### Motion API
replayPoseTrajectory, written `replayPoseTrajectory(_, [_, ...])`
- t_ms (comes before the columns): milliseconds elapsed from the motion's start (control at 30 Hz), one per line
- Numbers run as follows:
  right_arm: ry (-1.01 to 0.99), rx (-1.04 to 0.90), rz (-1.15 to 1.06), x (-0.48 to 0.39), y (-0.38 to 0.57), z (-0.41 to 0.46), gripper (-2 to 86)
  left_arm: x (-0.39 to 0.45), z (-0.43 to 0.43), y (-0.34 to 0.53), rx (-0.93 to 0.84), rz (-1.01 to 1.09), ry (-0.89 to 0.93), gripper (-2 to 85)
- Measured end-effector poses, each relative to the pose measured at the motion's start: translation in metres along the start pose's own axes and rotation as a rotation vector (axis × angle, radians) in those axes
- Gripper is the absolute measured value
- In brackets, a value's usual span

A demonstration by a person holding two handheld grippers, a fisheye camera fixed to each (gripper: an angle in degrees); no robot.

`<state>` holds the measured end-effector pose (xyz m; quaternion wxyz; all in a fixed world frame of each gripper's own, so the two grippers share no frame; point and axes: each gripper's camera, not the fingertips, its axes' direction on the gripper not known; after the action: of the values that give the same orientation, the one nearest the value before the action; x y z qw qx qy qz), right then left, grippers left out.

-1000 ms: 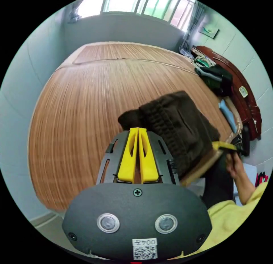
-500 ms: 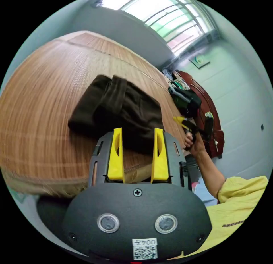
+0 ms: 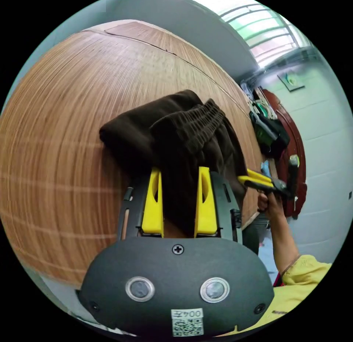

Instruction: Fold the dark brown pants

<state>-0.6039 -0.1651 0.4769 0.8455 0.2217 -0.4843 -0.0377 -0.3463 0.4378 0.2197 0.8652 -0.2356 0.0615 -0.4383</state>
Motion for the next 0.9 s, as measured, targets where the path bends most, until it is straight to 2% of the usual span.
replayPoseTrajectory(133, [-0.166, 0.071, 0.037, -0.059, 0.077, 0.013, 13.4, -0.003, -0.004, -0.057, -0.132, 0.204, -0.015, 12.9])
replayPoseTrajectory(200, [-0.22, 0.063, 0.054, -0.076, 0.095, 0.012, 12.9, -0.005, -0.023, -0.061, -0.117, 0.243, -0.001, 12.3])
replayPoseTrajectory(300, [-0.241, 0.17, 0.115, -0.091, 0.12, -0.008, 13.0, -0.008, -0.07, -0.029, -0.012, 0.299, 0.022, 12.2])
replayPoseTrajectory(400, [-0.198, 0.161, 0.041, -0.116, 0.112, -0.022, 14.3, -0.019, -0.1, 0.045, 0.05, 0.36, 0.07, 12.1])
replayPoseTrajectory(467, [-0.115, 0.103, -0.038, -0.139, 0.089, -0.022, 15.6, -0.031, -0.106, 0.11, 0.066, 0.369, 0.102, 12.0])
replayPoseTrajectory(633, [0.031, 0.006, -0.176, -0.182, 0.036, -0.023, 16.3, -0.029, -0.097, 0.195, 0.101, 0.416, 0.08, 11.4])
replayPoseTrajectory(700, [0.037, -0.014, -0.205, -0.195, 0.015, -0.024, 16.5, -0.023, -0.091, 0.205, 0.101, 0.446, 0.078, 11.2])
replayPoseTrajectory(900, [0.087, -0.298, -0.204, -0.202, -0.046, 0.053, 16.6, -0.011, -0.067, 0.201, 0.074, 0.523, 0.001, 10.1])
